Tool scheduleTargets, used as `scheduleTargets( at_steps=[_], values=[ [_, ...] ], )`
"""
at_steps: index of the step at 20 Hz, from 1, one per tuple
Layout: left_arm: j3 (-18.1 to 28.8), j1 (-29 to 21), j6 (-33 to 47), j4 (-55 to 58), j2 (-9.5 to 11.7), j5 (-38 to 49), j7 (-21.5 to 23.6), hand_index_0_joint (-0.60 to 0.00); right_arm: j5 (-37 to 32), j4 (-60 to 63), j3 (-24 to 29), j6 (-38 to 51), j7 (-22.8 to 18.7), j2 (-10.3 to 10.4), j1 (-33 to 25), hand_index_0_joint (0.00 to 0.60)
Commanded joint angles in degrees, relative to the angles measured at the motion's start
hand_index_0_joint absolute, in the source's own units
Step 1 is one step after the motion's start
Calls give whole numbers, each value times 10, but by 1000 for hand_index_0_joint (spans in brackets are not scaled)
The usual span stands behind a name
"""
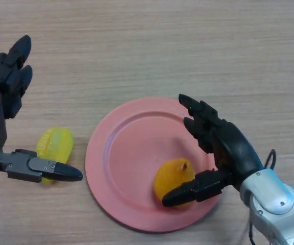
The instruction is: Pick up the yellow pear and place it on the plate
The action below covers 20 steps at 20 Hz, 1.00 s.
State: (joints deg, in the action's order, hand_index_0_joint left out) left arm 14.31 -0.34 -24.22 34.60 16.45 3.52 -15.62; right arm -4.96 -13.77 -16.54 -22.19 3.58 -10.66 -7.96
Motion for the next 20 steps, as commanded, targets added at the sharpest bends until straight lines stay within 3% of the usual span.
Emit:
scheduleTargets(
  at_steps=[1, 6, 11, 16, 20],
  values=[
    [17, -18, 53, 33, 15, -5, 4, 0, -36, -61, 50, 41, -18, -2, -18, 0],
    [13, -26, 61, 20, 17, 12, 16, 0, -66, -161, 126, -13, -16, -2, -2, 0],
    [17, -27, 49, 18, 22, 30, 1, 0, -65, -273, 176, -38, 1, -20, 47, 0],
    [33, -35, 49, 19, 29, 45, -2, 0, -47, -359, 234, -43, 35, -32, 104, 0],
    [33, -35, 72, 4, 32, 46, 3, 0, -7, -373, 243, -65, 82, -34, 121, 0]
  ],
)
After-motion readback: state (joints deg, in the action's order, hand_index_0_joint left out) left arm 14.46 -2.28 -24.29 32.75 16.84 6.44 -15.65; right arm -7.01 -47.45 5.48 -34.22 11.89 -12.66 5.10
